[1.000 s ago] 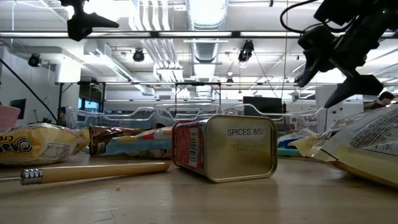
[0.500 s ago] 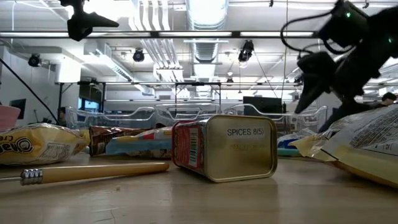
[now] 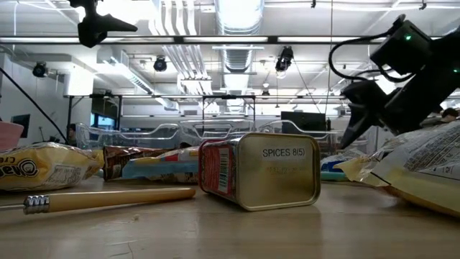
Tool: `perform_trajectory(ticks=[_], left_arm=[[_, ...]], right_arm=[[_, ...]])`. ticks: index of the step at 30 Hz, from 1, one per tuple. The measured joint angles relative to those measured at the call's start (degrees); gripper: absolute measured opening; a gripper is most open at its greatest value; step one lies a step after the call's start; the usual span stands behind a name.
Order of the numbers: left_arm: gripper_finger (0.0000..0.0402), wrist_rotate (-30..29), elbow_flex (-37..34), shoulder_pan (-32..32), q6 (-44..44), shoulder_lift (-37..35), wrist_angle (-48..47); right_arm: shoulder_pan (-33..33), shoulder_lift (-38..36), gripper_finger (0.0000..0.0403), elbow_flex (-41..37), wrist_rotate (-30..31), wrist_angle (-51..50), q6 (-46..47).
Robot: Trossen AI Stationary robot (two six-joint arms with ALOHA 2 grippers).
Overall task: Pick & Place Food Item
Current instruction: Put the blue noodle pack into the right transparent bin
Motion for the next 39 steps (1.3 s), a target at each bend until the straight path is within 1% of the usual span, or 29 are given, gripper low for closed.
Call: perform_trajectory(ticks=[4,7,12,19,31,35,39], left_arm=[[0.0290,0.0,0.0,0.0,0.2,0.0,0.0],[0.0290,0.0,0.0,0.0,0.2,0.0,0.0],[0.0290,0.0,0.0,0.0,0.1,0.0,0.0],[0.0290,0.0,0.0,0.0,0.2,0.0,0.0],[0.0290,0.0,0.0,0.0,0.1,0.0,-2.0],[0.0290,0.0,0.0,0.0,0.1,0.0,-2.0],[0.0290,0.0,0.0,0.0,0.1,0.0,-2.0]], right_arm=[[0.0,4.4,0.0348,2.7,0.0,-0.1,-1.9],[0.0,8.0,0.0330,4.8,0.0,-0.1,-2.4],[0.0,12.8,0.0274,8.0,-0.4,-0.2,-1.9],[0.0,16.0,0.0189,9.8,-1.2,0.0,-1.1],[0.0,12.6,0.0054,9.8,-2.8,-0.8,-3.1],[0.1,11.0,0.0025,9.8,-3.7,-0.7,-3.9],[0.1,8.6,0.0019,9.8,-4.3,-0.5,-4.8]])
